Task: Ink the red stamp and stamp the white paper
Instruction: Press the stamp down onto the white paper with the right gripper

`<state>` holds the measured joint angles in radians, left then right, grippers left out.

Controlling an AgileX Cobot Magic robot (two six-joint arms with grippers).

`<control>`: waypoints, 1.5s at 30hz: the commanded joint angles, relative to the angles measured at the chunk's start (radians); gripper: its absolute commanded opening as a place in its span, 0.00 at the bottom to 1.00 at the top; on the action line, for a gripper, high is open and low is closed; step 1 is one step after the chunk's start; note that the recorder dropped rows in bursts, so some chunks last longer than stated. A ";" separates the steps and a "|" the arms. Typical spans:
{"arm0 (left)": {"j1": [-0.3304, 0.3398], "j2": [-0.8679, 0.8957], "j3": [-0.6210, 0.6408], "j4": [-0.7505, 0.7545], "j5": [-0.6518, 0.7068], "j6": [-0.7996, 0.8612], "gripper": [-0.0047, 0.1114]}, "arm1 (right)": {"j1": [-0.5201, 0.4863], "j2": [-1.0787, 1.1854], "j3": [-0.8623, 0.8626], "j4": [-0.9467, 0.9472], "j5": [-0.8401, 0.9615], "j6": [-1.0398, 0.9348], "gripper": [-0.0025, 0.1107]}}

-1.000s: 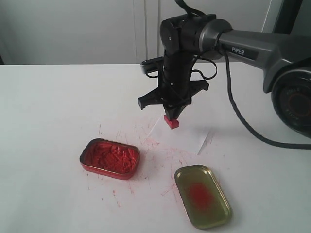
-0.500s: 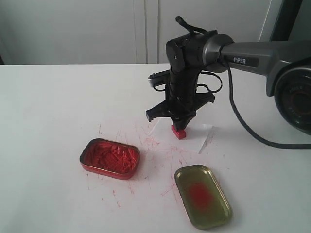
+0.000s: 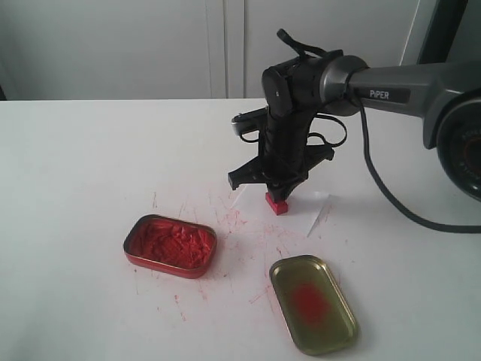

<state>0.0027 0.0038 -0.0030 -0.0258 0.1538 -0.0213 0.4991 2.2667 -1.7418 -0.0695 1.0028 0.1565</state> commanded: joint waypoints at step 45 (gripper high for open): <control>-0.003 -0.004 0.003 0.001 -0.004 -0.001 0.04 | -0.011 0.048 0.057 0.008 -0.001 -0.010 0.02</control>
<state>0.0027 0.0038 -0.0030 -0.0258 0.1538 -0.0213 0.4991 2.2636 -1.7308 -0.0715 0.9887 0.1545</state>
